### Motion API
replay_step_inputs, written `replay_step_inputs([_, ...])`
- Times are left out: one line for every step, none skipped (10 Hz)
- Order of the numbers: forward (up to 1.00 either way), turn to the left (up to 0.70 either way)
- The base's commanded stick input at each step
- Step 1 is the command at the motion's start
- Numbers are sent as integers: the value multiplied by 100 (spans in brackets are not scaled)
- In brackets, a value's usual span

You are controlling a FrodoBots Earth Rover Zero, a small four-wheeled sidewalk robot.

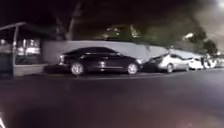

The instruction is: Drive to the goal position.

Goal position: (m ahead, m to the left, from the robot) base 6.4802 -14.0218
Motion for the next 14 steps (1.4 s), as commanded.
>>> replay_step_inputs([45, -27])
replay_step_inputs([45, -27])
replay_step_inputs([45, -27])
replay_step_inputs([45, -27])
replay_step_inputs([45, -27])
replay_step_inputs([45, -27])
replay_step_inputs([45, -27])
replay_step_inputs([45, -27])
replay_step_inputs([45, -27])
replay_step_inputs([45, -27])
replay_step_inputs([45, -27])
replay_step_inputs([45, -27])
replay_step_inputs([45, -1])
replay_step_inputs([45, 0])
